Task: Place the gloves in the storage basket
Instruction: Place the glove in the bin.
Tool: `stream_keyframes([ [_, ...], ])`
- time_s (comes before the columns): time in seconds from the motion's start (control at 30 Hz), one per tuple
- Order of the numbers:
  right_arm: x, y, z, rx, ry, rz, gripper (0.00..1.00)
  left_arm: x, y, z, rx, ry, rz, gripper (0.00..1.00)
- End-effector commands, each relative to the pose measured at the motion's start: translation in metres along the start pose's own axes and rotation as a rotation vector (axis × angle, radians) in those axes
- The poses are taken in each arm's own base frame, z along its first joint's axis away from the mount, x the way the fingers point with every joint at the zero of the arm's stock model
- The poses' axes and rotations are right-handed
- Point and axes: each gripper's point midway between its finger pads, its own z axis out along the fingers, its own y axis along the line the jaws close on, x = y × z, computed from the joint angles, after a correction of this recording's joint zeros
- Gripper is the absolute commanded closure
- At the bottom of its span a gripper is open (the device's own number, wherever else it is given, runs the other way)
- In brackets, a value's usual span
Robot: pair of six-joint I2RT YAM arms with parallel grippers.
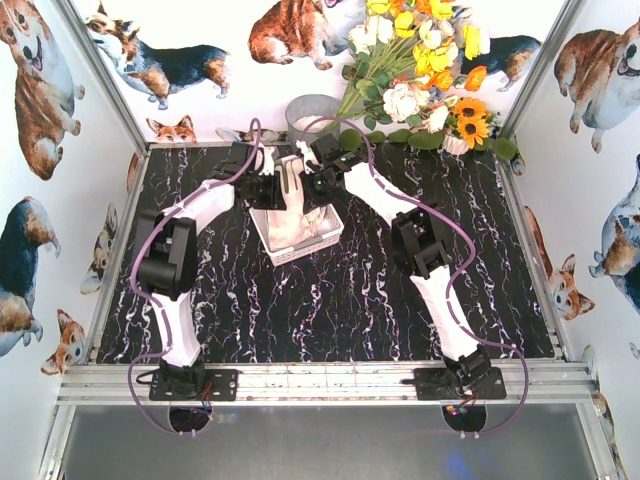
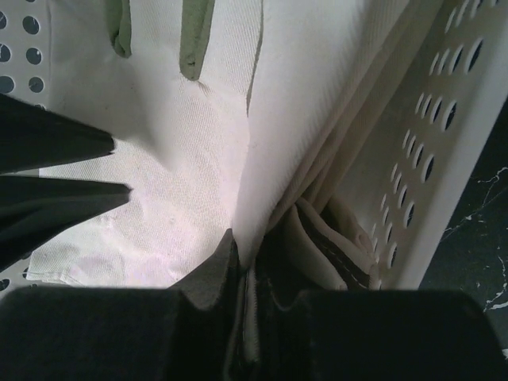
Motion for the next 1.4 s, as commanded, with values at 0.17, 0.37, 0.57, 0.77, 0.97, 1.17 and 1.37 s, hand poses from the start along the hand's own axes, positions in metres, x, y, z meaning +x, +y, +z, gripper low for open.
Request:
stream_keyframes([
  [0.17, 0.008, -0.005, 0.013, 0.02, 0.035, -0.07, 1.0, 0.014, 0.017, 0.028, -0.016, 0.052, -0.059, 0.81],
  [0.37, -0.014, 0.005, -0.017, 0.033, -0.018, -0.102, 0.83, 0.048, 0.041, 0.026, -0.153, 0.113, -0.148, 0.82],
  [0.57, -0.04, 0.012, -0.064, 0.092, -0.103, -0.144, 0.67, 0.05, 0.04, 0.024, -0.151, 0.113, -0.147, 0.82],
  [0.77, -0.052, 0.012, -0.112, 0.174, -0.171, -0.156, 0.59, 0.047, 0.037, 0.023, -0.138, 0.098, -0.142, 0.8],
  [0.97, -0.053, 0.022, -0.137, 0.168, -0.226, -0.135, 0.57, 0.044, 0.034, 0.022, -0.131, 0.09, -0.13, 0.78],
  [1.17, -0.048, 0.039, -0.118, 0.046, -0.221, -0.091, 0.65, 0.041, 0.03, 0.022, -0.116, 0.085, -0.119, 0.77],
  [1.37, -0.049, 0.048, -0.091, -0.05, -0.198, -0.049, 0.76, 0.04, 0.028, 0.021, -0.111, 0.083, -0.109, 0.75],
])
